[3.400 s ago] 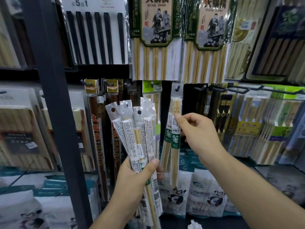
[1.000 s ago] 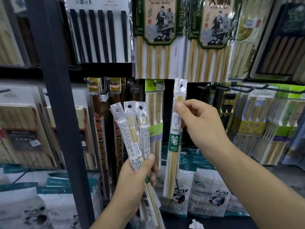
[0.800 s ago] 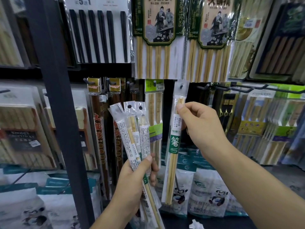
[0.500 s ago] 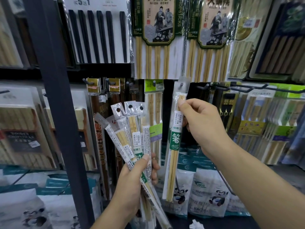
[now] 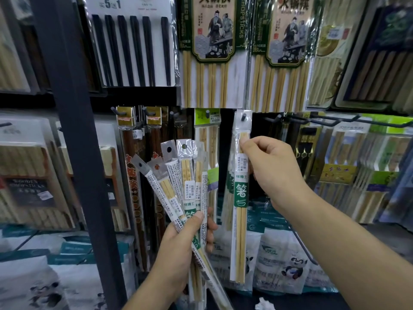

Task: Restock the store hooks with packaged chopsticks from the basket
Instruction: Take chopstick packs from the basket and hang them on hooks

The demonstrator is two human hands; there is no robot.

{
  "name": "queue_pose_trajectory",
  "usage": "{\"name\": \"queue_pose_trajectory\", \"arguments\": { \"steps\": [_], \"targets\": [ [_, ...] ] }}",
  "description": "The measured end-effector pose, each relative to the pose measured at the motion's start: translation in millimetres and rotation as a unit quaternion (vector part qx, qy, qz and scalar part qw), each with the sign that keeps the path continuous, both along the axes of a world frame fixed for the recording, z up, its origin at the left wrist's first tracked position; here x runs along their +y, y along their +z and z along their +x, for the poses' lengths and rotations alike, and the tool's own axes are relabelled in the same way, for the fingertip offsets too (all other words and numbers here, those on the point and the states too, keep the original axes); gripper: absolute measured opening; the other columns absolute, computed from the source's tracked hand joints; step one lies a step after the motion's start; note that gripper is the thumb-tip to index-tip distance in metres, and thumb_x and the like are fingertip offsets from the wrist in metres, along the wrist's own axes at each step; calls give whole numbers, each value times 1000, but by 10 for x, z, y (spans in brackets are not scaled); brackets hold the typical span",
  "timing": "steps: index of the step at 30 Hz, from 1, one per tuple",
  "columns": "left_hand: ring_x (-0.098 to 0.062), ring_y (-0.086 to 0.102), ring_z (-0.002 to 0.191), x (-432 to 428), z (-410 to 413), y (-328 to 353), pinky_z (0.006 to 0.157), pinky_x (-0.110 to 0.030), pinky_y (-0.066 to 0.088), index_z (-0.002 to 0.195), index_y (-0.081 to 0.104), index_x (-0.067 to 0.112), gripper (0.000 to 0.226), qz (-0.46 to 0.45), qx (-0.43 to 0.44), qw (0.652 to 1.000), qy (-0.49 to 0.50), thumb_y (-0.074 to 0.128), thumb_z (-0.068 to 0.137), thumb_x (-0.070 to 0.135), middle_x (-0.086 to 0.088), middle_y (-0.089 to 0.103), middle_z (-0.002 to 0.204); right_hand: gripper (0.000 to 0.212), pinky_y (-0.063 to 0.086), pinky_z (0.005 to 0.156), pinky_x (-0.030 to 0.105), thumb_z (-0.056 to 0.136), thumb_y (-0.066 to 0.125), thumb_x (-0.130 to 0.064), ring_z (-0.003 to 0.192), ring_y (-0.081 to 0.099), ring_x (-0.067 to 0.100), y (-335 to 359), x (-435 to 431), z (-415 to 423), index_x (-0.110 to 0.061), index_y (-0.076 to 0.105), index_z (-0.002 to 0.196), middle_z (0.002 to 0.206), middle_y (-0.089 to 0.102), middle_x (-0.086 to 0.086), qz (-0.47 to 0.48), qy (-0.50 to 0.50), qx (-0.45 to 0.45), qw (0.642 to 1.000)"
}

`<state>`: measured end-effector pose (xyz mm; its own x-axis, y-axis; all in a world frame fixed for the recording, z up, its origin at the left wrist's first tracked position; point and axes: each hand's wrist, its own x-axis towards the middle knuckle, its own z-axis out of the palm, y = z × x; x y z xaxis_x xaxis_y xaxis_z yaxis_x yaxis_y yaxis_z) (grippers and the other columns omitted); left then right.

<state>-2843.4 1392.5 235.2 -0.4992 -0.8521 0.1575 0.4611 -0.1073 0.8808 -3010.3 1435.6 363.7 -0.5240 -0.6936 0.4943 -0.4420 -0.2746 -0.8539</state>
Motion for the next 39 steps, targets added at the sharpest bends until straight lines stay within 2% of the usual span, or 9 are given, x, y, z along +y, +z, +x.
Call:
{"name": "queue_pose_trajectory", "arguments": {
  "steps": [6, 11, 13, 16, 22, 25, 29, 33, 39],
  "targets": [
    [-20, 65, 68, -26, -11, -25, 59, -30, 54, 86, 80, 22, 19, -16, -25, 999, 13, 74, 77, 38, -9, 68, 79, 40, 55, 70, 45, 96, 65, -44, 61, 54, 21, -54, -5, -31, -10, 68, 75, 63, 57, 12, 13, -31, 32, 999],
    [-17, 71, 81, -52, -1, -44, 76, -40, 60, 97, 78, 33, 34, -26, -55, 998, 25, 85, 67, 48, -2, 74, 88, 36, 47, 56, 21, 90, 71, -48, 56, 51, 5, -169, 46, -92, -17, 60, 75, 61, 57, -6, 16, -101, 76, 992],
    [-17, 74, 83, -34, -5, -25, 72, -32, 61, 97, 78, 39, 34, -28, -50, 998, 26, 89, 66, 47, 1, 78, 93, 34, 43, 52, 13, 90, 71, -46, 55, 48, 1, -226, 89, -42, -20, 57, 74, 60, 54, -14, 3, -105, 93, 990],
    [-10, 75, 96, 0, -7, 19, 70, -22, 61, 100, 76, 48, 34, -52, -54, 997, 32, 89, 70, 40, 8, 79, 107, 27, 44, 54, 12, 90, 71, -46, 58, 52, -1, -332, 142, 111, -25, 63, 75, 66, 60, -14, -5, -48, 103, 993],
    [-28, 74, 102, 9, -11, 21, 84, -53, 62, 118, 71, 42, 62, -88, -57, 994, -4, 90, 63, 62, -4, 77, 115, 16, 51, 62, 19, 87, 75, -43, 69, 62, 3, -455, 146, 291, -28, 73, 83, 75, 68, -11, 88, 43, 113, 989],
    [-19, 72, 111, -12, -3, 3, 88, -42, 60, 123, 68, 44, 57, -113, -58, 992, -18, 87, 71, 57, 2, 75, 122, 17, 46, 59, 16, 91, 73, -34, 62, 55, -1, -448, 143, 294, -23, 71, 78, 68, 63, -10, 97, 70, 109, 987],
    [-9, 74, 91, -67, -3, -31, 70, -17, 57, 95, 78, 37, 34, -80, -76, 993, 43, 88, 69, 57, 7, 79, 96, 23, 46, 56, 22, 95, 68, -29, 60, 52, 5, -289, 150, 231, -16, 68, 75, 65, 59, 1, 25, 47, 60, 997],
    [-20, 65, 63, -101, 12, -63, 60, -28, 56, 86, 76, 26, 14, -83, -59, 995, 14, 76, 79, 38, -5, 68, 71, 26, 45, 57, 23, 98, 65, -33, 61, 50, 13, -64, 139, 119, -16, 69, 79, 72, 57, 18, -38, 15, 42, 998],
    [-16, 52, 55, -104, 4, -84, 54, -32, 50, 101, 75, 30, 61, -79, -66, 995, -5, 81, 61, 76, -5, 59, 70, 31, 45, 59, 33, 98, 65, -37, 59, 51, 16, 22, 67, 57, -15, 70, 76, 64, 56, 15, -39, 3, 2, 999]
  ]
}}
